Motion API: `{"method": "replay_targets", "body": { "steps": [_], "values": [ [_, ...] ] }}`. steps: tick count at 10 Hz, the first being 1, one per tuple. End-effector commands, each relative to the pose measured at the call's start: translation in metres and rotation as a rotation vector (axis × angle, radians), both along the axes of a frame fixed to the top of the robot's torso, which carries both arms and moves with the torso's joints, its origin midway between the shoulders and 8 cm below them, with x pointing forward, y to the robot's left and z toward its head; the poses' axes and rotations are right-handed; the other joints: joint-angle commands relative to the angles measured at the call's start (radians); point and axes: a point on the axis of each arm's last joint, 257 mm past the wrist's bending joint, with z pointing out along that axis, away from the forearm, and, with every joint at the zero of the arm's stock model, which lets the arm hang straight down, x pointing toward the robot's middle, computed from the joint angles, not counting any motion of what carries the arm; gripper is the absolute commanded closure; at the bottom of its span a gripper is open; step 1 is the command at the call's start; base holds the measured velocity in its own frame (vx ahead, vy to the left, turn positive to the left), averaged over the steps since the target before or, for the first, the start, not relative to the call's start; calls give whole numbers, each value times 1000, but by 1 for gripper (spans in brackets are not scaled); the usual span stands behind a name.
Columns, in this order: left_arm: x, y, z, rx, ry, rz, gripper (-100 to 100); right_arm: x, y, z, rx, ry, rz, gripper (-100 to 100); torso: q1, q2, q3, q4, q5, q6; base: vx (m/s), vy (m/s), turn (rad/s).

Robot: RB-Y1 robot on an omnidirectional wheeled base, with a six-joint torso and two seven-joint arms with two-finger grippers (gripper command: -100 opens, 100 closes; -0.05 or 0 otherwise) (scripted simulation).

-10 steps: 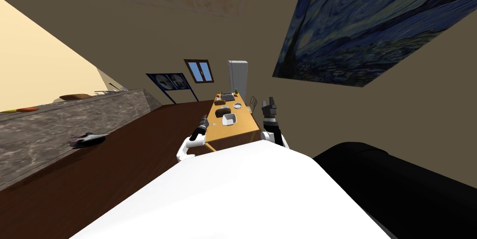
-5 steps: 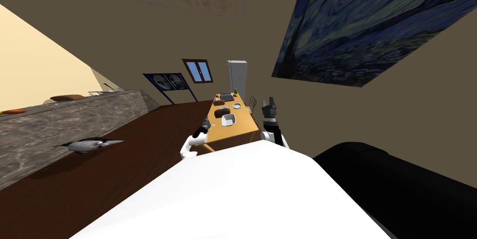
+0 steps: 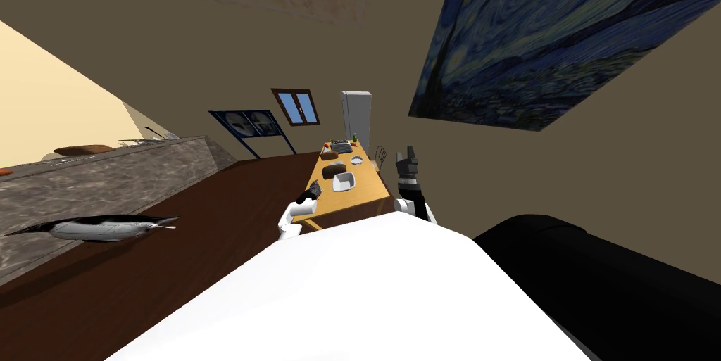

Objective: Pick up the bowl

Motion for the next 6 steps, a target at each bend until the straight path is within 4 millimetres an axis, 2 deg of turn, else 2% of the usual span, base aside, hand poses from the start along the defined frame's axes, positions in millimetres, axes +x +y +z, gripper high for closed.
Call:
{"method": "replay_targets", "body": {
  "steps": [1,6],
  "values": [
    [-3,-5,-15,-21,58,5,-100,0,0,0,0,0,0,0,0,0,0,0,0,0,0,-18,-47],
    [-17,-24,-56,-78,233,8,-100,0,0,0,0,0,0,0,-2,1,1,0,0,0,-10,-33,-65]
  ]
}}
